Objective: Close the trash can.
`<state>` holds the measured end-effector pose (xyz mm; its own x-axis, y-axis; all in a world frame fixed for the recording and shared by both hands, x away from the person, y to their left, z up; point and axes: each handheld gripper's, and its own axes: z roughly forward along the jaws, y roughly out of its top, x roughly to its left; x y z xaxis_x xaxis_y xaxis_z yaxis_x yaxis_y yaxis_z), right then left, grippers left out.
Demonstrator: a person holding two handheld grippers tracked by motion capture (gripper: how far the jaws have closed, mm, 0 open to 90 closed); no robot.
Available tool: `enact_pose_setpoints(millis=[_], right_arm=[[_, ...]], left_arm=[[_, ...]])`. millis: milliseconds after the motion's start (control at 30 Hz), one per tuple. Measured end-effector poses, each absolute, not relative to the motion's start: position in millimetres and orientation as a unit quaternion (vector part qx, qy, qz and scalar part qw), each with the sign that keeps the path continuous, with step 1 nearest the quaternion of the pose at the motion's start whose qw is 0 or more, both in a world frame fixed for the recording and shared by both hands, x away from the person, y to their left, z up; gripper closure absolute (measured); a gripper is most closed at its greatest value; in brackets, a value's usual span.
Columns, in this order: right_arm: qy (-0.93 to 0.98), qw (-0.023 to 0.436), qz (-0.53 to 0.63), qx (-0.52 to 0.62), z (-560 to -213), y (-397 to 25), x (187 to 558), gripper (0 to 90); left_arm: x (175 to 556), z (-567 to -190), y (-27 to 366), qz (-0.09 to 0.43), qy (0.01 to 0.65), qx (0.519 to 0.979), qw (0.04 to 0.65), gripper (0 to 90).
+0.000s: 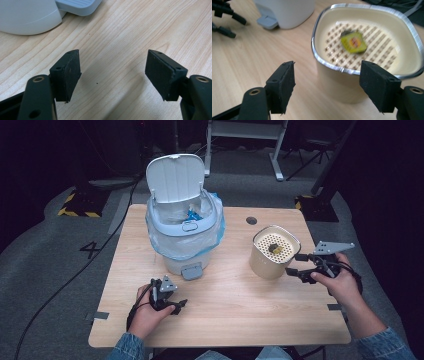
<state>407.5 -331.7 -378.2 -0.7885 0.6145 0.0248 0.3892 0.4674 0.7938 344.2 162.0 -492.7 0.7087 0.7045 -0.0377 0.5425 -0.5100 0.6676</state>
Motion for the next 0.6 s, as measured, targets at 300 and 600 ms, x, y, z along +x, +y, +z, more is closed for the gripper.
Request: enact_pose_setpoints(millis=[300,600], right_arm=[[0.849,0.101,0.410,0.318,-434.1,-345.4,399.8,26.7],[0.866,0.089,0.372,0.323,-479.2,-343.3,392.4,24.6]], left_arm=[[345.5,-492.2,165.5,0.119,0.365,0.861,0.333,29.6],[346.3,-489.7,168.3,0.114,0.368,0.861,0.332,30.4]])
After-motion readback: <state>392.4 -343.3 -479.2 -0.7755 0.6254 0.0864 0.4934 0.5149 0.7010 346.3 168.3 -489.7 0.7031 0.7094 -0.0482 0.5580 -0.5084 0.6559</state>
